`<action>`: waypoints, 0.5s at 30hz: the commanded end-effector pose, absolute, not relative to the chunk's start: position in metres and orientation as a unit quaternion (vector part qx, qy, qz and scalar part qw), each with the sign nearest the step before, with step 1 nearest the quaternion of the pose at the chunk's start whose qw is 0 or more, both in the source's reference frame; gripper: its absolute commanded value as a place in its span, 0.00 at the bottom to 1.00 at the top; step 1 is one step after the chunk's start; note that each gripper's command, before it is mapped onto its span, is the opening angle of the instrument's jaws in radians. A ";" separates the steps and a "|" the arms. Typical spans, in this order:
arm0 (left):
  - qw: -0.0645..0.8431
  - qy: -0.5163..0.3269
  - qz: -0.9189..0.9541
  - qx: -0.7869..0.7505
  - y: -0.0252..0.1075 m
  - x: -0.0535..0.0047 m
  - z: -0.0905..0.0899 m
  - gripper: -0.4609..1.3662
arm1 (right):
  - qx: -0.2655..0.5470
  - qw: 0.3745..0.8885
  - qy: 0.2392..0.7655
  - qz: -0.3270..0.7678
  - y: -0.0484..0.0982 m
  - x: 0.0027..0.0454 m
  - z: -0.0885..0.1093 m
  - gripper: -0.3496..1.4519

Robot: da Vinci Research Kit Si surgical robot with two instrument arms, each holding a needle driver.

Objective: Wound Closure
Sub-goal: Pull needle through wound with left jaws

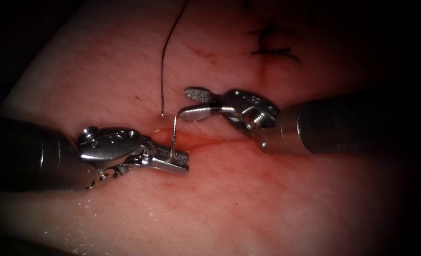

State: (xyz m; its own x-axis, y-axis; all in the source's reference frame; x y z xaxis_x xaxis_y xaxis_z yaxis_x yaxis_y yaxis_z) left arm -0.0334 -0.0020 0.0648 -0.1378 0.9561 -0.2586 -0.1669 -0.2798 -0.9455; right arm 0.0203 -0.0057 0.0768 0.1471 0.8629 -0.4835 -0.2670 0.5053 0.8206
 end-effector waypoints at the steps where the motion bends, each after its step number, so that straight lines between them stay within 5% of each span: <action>1: 0.440 -0.421 0.625 -0.488 -0.002 -0.0335 0.065 0.06 | 0.290 0.700 0.513 0.404 -0.006 0.0203 0.077 0.66; 15: 0.476 -0.512 0.549 -0.458 -0.002 -0.0334 0.062 0.06 | 0.290 0.700 0.513 0.404 -0.006 0.0204 0.077 0.62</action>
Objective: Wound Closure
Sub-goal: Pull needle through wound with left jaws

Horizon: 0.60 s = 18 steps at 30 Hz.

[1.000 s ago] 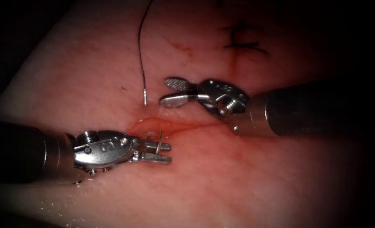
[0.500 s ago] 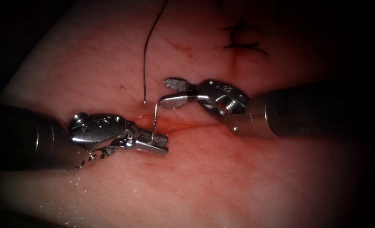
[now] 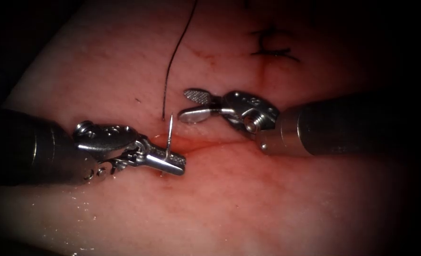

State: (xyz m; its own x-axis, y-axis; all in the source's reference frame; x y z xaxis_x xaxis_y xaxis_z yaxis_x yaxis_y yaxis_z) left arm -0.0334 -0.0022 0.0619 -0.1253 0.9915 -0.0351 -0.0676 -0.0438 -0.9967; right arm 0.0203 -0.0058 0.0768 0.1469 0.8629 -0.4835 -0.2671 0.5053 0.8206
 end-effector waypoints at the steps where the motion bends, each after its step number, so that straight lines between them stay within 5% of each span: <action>1: 0.490 -0.529 0.531 -0.445 -0.002 -0.0334 0.061 0.06 | 0.290 0.700 0.513 0.404 -0.006 0.0204 0.077 0.62; 18: 0.488 -0.601 0.414 -0.479 0.003 -0.0303 0.054 0.06 | 0.288 0.700 0.513 0.405 -0.006 0.0203 0.077 0.58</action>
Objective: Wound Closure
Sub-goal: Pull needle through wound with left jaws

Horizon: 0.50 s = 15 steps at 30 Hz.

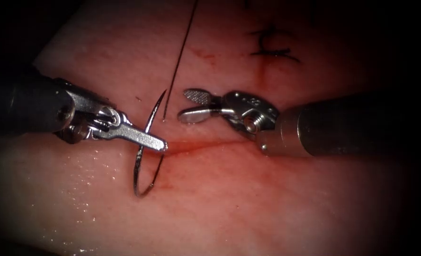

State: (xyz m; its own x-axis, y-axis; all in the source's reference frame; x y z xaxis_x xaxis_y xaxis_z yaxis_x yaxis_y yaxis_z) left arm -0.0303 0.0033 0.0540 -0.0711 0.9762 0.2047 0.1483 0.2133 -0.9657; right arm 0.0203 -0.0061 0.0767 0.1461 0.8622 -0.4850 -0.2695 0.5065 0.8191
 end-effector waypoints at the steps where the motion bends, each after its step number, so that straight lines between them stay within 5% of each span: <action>1: 0.477 -0.587 0.420 -0.502 0.003 -0.0301 0.053 0.06 | 0.288 0.700 0.513 0.405 -0.006 0.0203 0.077 0.58; 15: 0.319 -0.338 0.517 -0.719 0.004 -0.0302 0.044 0.06 | 0.289 0.700 0.513 0.404 -0.006 0.0203 0.077 0.58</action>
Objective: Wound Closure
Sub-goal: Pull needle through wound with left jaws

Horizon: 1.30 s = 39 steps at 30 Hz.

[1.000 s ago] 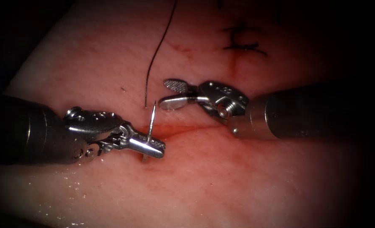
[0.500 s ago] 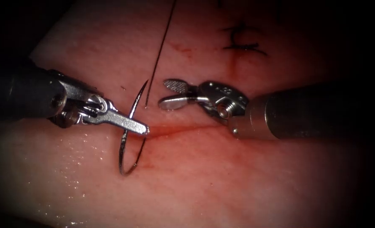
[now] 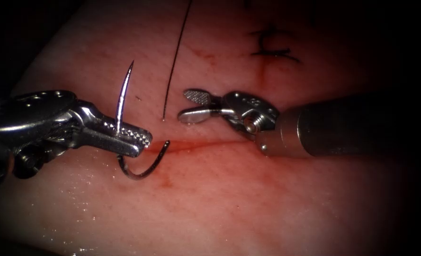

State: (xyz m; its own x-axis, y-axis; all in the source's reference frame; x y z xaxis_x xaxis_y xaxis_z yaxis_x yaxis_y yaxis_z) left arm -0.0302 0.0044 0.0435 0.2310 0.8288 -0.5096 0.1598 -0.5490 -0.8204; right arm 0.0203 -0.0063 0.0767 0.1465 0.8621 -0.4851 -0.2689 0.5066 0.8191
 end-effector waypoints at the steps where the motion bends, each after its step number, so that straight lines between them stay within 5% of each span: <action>1: 0.302 -0.302 0.522 -0.738 0.004 -0.0302 0.043 0.06 | 0.289 0.700 0.513 0.404 -0.006 0.0202 0.077 0.57; 21: 0.169 0.137 0.650 -0.728 0.010 -0.0288 0.047 0.06 | 0.290 0.700 0.513 0.403 -0.007 0.0199 0.076 0.56; 39: 0.132 0.199 0.669 -0.703 0.014 -0.0284 0.047 0.06 | 0.290 0.700 0.513 0.403 -0.007 0.0199 0.076 0.57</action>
